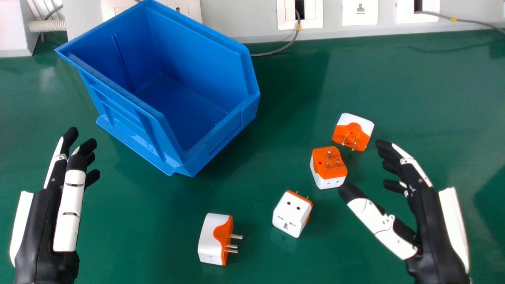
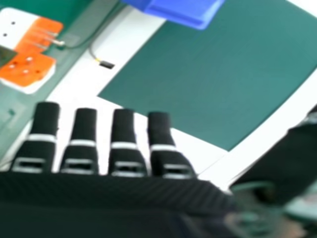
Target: Pick all objects and put in blue box
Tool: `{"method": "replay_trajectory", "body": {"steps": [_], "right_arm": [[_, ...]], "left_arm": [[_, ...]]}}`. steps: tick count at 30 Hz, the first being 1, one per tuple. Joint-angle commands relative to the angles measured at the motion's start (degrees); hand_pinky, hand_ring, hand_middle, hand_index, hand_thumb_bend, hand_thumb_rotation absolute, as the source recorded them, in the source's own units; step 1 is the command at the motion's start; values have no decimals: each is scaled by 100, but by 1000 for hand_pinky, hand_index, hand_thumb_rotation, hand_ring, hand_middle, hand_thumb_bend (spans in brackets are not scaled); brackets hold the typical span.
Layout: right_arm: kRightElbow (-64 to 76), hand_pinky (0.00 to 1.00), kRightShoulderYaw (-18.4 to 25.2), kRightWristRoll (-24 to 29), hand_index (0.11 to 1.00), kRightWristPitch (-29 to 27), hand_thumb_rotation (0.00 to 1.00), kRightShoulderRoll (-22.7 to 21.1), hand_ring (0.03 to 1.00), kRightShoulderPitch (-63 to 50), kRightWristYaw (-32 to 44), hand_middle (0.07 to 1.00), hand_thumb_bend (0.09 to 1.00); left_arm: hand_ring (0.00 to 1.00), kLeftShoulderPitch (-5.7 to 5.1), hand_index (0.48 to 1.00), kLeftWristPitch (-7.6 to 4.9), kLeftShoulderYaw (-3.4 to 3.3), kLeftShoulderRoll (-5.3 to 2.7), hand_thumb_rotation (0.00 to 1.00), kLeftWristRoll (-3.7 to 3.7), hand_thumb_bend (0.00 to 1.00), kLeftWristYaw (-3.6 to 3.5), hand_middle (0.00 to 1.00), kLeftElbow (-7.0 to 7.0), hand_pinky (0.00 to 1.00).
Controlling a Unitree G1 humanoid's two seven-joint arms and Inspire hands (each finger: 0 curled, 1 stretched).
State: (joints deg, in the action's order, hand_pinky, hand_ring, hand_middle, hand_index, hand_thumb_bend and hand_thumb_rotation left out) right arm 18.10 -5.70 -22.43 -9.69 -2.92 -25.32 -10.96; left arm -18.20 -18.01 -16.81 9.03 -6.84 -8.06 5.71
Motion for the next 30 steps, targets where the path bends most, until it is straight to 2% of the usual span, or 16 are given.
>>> {"method": "replay_trajectory", "body": {"steps": [1,15,18,22,30], "right_arm": [[80,763,-53,-56,802,-178,618,13,833,-71,-86,832,604],[115,740,-397,-219,790,-497,599,-199,817,-313,34,826,633],[161,730,-495,-288,784,-518,593,-228,809,-367,53,822,641],[213,727,-573,-356,783,-535,589,-249,807,-424,95,821,638],[240,719,-792,-584,784,-562,548,-200,800,-557,12,818,621]], "left_arm": [[932,16,958,-23,-38,66,990,-22,493,7,916,167,886],[932,55,957,-35,-52,109,991,-49,492,-10,915,119,886],[932,33,957,-4,-48,111,993,-50,490,-11,915,172,887],[932,50,958,21,-58,118,994,-69,489,-17,915,155,887],[932,14,958,84,-64,116,998,-80,475,-20,915,239,887]]}}
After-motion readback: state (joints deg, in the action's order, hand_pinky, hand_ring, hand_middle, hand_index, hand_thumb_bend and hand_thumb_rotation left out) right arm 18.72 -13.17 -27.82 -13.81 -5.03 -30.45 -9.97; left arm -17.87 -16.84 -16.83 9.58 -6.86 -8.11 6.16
